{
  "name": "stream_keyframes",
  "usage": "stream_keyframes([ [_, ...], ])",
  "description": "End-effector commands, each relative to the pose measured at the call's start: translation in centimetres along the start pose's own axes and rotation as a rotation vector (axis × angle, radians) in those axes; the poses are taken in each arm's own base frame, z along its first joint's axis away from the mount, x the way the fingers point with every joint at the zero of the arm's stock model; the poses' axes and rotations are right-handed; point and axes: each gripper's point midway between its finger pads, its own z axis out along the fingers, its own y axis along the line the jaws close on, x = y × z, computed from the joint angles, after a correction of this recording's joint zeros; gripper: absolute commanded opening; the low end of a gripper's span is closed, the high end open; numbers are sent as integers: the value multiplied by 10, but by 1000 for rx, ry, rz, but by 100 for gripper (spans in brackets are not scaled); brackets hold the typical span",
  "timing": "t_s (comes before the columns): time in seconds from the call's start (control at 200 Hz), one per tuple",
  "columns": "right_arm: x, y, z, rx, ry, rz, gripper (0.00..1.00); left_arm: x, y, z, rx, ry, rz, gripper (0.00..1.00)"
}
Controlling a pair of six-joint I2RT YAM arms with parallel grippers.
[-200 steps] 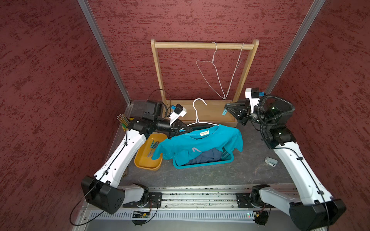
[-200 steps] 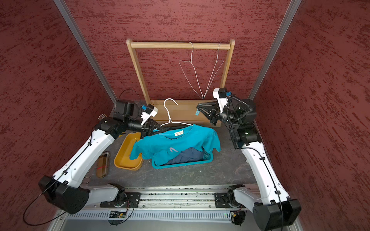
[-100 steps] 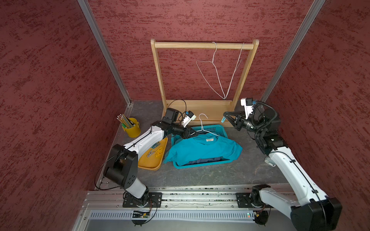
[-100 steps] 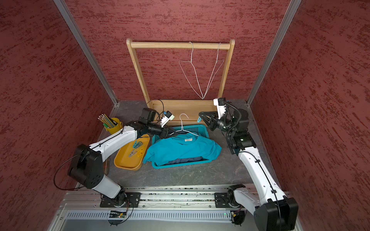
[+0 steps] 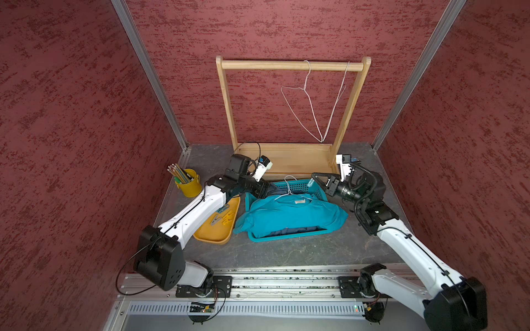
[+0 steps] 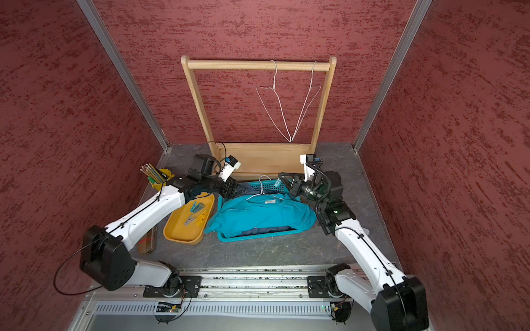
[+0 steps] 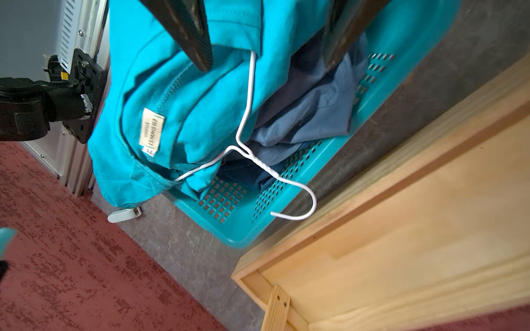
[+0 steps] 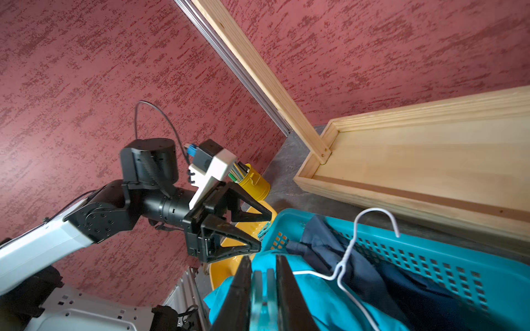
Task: Remove the clothespins securing t-shirts to the hanger
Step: Place the hanger in the basket, then place the clothespin in the storage box.
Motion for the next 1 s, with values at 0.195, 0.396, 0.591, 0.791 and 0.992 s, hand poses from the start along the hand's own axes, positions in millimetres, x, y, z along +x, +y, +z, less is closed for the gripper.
stream_keyframes([
  [0.195, 29, 1, 42, 66, -14, 257, 0, -14, -68, -18, -46, -295, 234, 62],
  [0.396, 52, 29, 51, 36, 21, 294, 0, -8, -94, -18, -52, -347, 204, 60],
  [0.591, 68, 44, 46, 45, 39, 290, 0, 3, -85, -19, -70, -339, 36, 57],
  [0.791, 87, 53, 57, 23, 98, 298, 0, 4, -85, -20, -39, -354, -17, 50],
  [0.992, 96, 64, 68, -4, 138, 293, 0, -3, -84, -27, -25, -381, -35, 23],
])
